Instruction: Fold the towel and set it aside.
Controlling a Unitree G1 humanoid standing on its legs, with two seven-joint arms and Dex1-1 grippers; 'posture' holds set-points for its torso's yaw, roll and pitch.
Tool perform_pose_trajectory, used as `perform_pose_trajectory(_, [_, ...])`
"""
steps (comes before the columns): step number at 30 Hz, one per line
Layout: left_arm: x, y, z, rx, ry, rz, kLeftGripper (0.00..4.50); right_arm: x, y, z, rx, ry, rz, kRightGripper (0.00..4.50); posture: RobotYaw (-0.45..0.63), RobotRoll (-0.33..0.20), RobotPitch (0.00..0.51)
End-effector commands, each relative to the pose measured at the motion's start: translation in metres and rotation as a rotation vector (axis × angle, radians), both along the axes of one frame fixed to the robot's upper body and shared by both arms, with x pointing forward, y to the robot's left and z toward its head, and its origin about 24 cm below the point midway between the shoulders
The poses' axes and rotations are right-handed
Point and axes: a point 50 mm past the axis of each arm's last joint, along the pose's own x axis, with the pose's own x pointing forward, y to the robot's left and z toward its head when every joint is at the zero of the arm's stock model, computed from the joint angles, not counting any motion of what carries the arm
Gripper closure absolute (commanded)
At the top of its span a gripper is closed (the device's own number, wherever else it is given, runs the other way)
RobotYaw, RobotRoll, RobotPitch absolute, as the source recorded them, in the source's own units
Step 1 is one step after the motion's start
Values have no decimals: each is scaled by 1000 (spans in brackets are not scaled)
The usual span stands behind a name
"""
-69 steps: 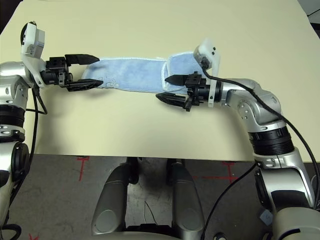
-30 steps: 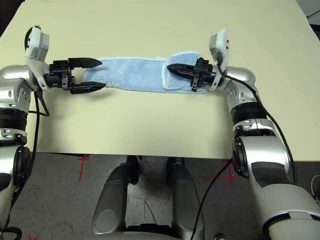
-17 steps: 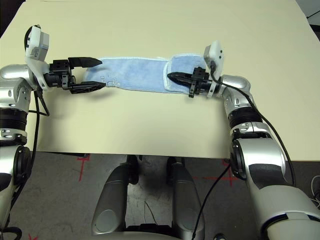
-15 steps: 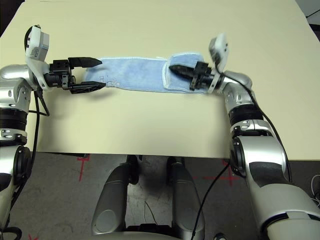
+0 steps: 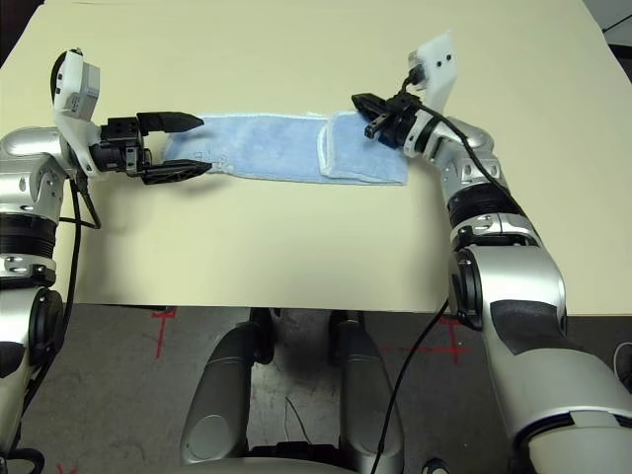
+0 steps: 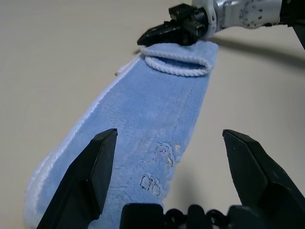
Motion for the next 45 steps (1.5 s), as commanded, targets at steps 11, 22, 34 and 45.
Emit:
perform_pose_trajectory(11, [-4, 6, -7, -5, 19, 16, 0, -18, -25, 30, 16, -195, 204, 4482, -27, 0, 327])
perform_pose_trajectory(22, [-3, 2, -11, -16, 26, 9, 0, -60, -68, 37, -264, -124, 560, 4482, -50, 0, 323])
perform_pose_trajectory(34, [-2, 4, -12, -13, 31, 13, 0, -76, -95, 10, -456, -24, 531, 4482, -53, 0, 320])
perform_pose_trajectory(45, [-28, 24, 30, -81, 9, 111, 0, -76, -88, 1, -443, -88, 551, 2258, -18, 0, 326])
